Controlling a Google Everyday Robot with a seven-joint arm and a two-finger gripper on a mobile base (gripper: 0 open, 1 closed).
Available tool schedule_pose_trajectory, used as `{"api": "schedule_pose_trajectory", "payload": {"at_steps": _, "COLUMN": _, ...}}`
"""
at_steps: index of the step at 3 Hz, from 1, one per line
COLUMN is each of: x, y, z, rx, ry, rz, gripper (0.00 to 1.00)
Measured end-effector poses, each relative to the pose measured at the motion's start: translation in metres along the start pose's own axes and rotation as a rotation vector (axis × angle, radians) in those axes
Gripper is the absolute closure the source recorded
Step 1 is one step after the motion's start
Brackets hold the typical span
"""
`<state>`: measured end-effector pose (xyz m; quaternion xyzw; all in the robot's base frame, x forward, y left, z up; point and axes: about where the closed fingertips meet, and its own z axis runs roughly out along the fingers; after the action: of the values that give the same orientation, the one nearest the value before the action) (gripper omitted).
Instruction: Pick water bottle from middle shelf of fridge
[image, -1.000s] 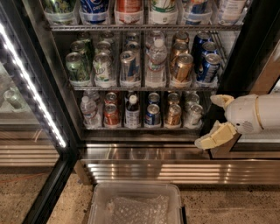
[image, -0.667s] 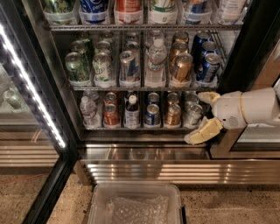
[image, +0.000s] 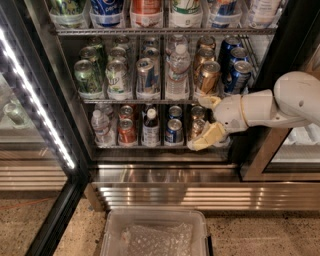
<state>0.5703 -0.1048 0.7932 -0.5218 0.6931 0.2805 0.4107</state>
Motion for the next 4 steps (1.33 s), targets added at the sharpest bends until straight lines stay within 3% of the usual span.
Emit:
{"api": "schedule_pose_trajectory", "payload": {"at_steps": 1, "x": -0.023, "y": -0.015, "z": 0.018, "rx": -0.011, "ry": -0.036, "rz": -0.06, "gripper": 0.0}}
{"api": "schedule_pose_trajectory", "payload": {"at_steps": 3, "x": -0.021, "y": -0.016, "z": 0.02, "rx": -0.004, "ry": -0.045, "rz": -0.054, "gripper": 0.0}}
{"api": "schedule_pose_trajectory", "payload": {"at_steps": 4, "x": -0.029, "y": -0.026, "z": 0.022, "rx": 0.017, "ry": -0.036, "rz": -0.11, "gripper": 0.0}}
